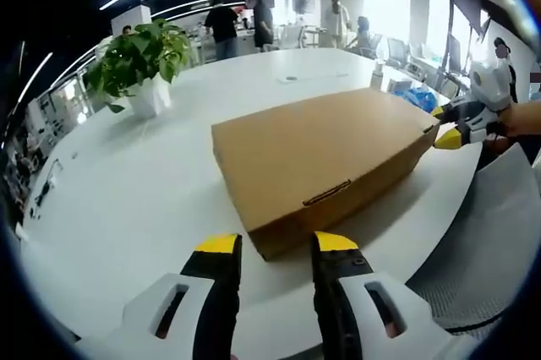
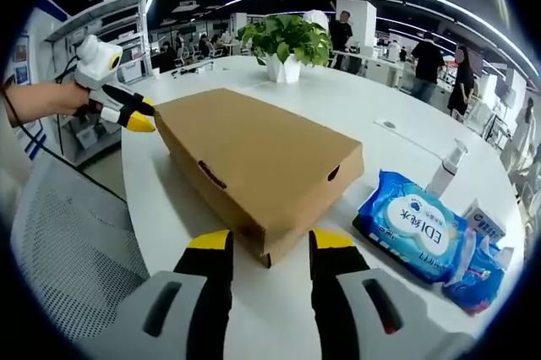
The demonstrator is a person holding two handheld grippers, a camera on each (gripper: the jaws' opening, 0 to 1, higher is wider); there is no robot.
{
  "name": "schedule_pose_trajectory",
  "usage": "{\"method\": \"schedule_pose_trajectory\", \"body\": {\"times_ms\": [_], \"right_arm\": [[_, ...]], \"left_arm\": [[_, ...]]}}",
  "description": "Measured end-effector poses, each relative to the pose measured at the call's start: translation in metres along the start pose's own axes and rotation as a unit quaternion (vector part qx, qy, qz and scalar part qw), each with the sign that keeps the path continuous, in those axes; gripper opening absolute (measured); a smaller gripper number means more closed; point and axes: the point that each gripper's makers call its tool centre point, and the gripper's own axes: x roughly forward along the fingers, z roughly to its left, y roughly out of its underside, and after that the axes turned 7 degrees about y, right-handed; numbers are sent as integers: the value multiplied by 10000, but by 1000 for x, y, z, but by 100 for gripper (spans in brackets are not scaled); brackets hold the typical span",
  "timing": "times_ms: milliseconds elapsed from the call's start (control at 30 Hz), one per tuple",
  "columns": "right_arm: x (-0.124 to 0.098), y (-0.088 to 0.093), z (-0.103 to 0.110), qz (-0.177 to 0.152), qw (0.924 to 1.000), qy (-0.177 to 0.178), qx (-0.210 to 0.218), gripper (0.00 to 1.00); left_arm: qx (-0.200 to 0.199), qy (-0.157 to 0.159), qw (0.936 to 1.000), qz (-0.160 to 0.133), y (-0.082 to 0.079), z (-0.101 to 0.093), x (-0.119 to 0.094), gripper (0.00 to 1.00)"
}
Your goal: Operate the shoe box by opening the lid, removing the specified soft item, and placing it in the target area until the item is outside and the box remains undamaged.
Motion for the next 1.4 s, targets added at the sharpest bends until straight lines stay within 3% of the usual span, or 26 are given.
{"method": "schedule_pose_trajectory", "body": {"times_ms": [200, 400, 800, 1067, 1400], "right_arm": [[-1, -13, -1, -165, 9999, -29, -31, 35], [5, -15, 5, -146, 9998, -102, -61, 32], [12, -6, 6, 44, 9999, -111, -7, 32], [17, -5, 4, 101, 9998, -98, 120, 32], [29, -13, -7, 92, 9998, -63, 166, 32]], "left_arm": [[172, 105, 9997, -123, -10, -1, 0, 32], [271, 174, 9995, -8, -10, -2, 7, 35], [51, 202, 9997, 98, -1, 1, 15, 32], [-112, 247, 9996, 67, -2, 4, 21, 32], [-42, 247, 9996, 95, -13, 14, 33, 32]]}}
